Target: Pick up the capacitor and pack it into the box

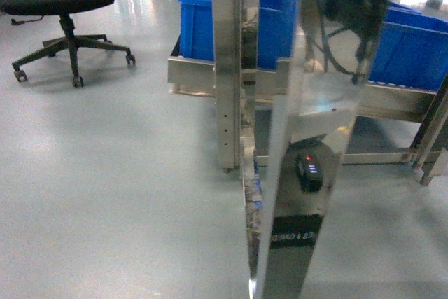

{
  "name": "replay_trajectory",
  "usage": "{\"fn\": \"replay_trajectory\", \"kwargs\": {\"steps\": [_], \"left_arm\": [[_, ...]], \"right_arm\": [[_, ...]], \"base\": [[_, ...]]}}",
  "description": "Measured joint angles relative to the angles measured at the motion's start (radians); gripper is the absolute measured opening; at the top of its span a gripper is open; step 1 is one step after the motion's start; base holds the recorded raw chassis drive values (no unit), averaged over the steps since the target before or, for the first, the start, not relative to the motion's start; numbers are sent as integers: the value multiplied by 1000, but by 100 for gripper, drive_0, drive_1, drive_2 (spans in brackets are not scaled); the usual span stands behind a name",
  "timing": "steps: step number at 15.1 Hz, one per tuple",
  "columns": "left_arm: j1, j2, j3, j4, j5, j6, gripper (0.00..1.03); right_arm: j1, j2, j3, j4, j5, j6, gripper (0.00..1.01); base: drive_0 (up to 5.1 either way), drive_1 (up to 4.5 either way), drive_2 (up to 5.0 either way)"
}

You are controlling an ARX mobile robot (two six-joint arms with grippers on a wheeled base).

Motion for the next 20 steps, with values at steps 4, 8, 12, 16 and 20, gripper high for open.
{"fn": "replay_trajectory", "kwargs": {"steps": [4, 8, 12, 16, 20], "left_arm": [[0, 0, 0, 2, 1, 0, 43], [0, 0, 0, 0, 1, 0, 43], [0, 0, 0, 0, 1, 0, 43], [0, 0, 0, 0, 0, 0, 43], [0, 0, 0, 1, 1, 0, 43]], "right_arm": [[0, 0, 0, -2, 0, 0, 98], [0, 0, 0, -3, 0, 0, 98], [0, 0, 0, -1, 0, 0, 98], [0, 0, 0, 2, 0, 0, 98], [0, 0, 0, -3, 0, 0, 98]], "base": [[-480, 167, 328], [-493, 245, 245], [-484, 320, 179], [-482, 346, 149], [-486, 350, 123]]}}
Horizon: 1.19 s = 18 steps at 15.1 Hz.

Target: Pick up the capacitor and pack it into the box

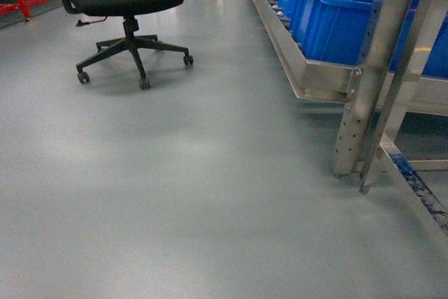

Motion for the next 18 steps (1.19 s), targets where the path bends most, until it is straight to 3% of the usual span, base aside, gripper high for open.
{"fn": "replay_trajectory", "kwargs": {"steps": [18], "left_arm": [[0, 0, 0, 2, 0, 0, 43]], "right_arm": [[0, 0, 0, 2, 0, 0, 98]], "base": [[-495, 270, 220]]}}
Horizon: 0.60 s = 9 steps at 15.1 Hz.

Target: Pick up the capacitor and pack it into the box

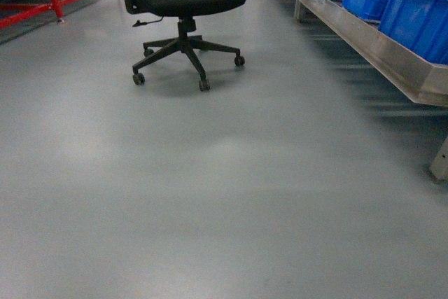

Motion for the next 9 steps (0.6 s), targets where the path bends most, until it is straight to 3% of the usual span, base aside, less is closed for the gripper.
{"fn": "replay_trajectory", "kwargs": {"steps": [9], "left_arm": [[0, 0, 0, -3, 0, 3, 43]], "right_arm": [[0, 0, 0, 0, 0, 0, 98]], "base": [[-502, 234, 234]]}}
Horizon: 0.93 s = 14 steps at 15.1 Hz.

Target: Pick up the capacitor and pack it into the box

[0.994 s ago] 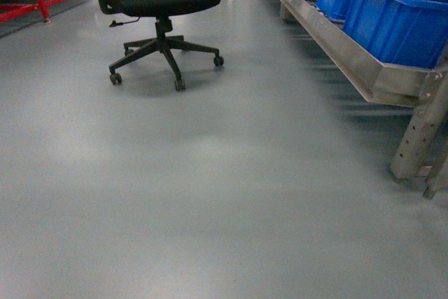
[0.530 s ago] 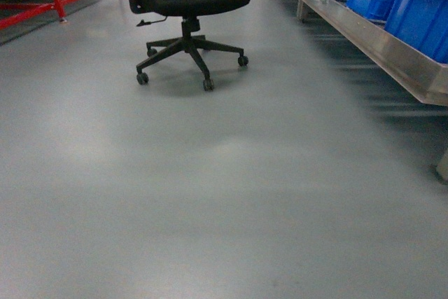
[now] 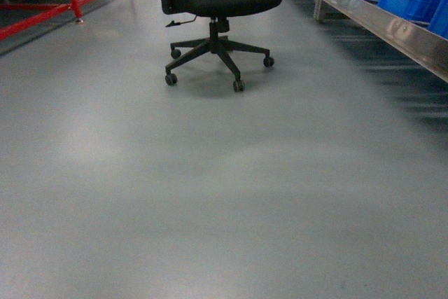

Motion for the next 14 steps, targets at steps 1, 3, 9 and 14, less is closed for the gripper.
{"fn": "replay_trajectory", "kwargs": {"steps": [1, 3, 9, 14], "left_arm": [[0, 0, 0, 0, 0, 0, 43], [0, 0, 0, -2, 0, 2, 43], [0, 0, 0, 2, 0, 2, 43], [0, 0, 0, -1, 0, 3, 43]], "right_arm": [[0, 0, 0, -4, 0, 0, 98], [0, 0, 0, -3, 0, 0, 98], [0, 0, 0, -2, 0, 0, 98], [0, 0, 0, -4, 0, 0, 98]], "base": [[-505, 232, 232], [-505, 232, 232], [-507, 231, 231], [-506, 235, 235]]}}
